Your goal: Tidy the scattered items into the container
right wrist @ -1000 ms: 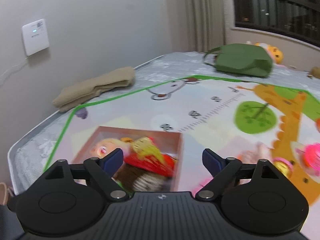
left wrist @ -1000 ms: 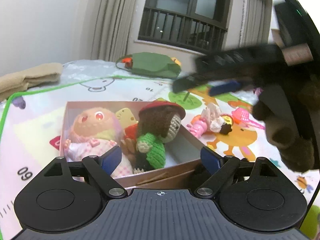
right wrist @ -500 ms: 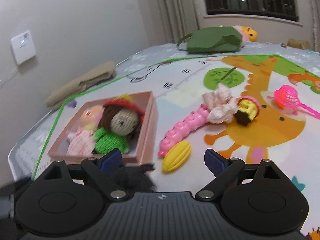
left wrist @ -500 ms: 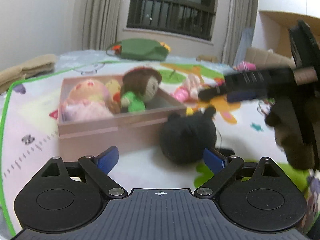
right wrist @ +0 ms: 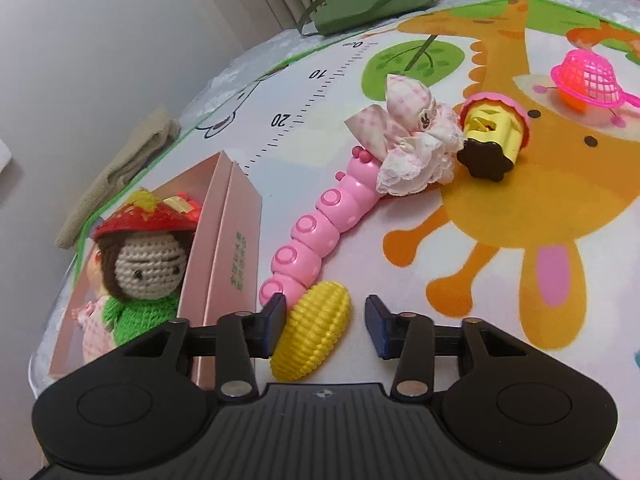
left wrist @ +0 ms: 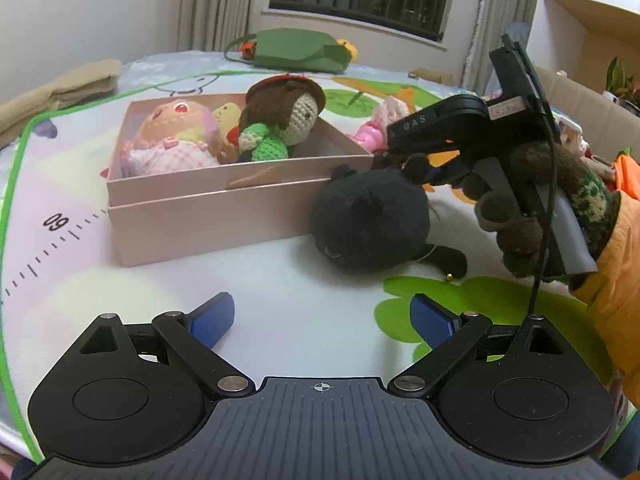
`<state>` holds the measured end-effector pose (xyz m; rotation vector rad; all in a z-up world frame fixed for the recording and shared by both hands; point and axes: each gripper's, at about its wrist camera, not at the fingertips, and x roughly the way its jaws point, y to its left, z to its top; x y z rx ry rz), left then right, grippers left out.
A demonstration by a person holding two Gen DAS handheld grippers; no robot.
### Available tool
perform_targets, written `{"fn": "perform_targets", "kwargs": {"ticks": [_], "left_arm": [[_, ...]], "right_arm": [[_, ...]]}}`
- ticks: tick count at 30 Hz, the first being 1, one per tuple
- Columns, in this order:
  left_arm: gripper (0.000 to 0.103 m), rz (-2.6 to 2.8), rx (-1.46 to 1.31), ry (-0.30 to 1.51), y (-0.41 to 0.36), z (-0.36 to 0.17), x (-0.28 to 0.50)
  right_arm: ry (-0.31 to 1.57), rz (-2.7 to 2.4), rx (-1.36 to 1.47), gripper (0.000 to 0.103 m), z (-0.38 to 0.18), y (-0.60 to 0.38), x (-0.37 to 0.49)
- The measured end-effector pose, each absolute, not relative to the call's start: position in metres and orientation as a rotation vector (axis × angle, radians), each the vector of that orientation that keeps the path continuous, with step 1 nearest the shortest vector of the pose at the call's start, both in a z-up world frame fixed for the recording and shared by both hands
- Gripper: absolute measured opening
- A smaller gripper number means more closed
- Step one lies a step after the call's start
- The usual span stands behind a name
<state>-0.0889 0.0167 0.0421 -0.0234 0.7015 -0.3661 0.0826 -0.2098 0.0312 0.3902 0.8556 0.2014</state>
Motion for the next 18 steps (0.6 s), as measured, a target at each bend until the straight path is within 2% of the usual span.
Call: {"fn": "perform_targets", "kwargs": {"ticks": [9,18], "left_arm": [[0.098,-0.398,-0.014,0.69,0.007,0.045,-0.095],[0.098,-0.39,0.025,0.688,-0.008,0.048,-0.1]], "right_arm": [[0.861,0.19,0.358,0.034,0.043,-0.237,0.023],[0.867,0.259,0.532,0.035,0.029,-0.262,-0.043]]}}
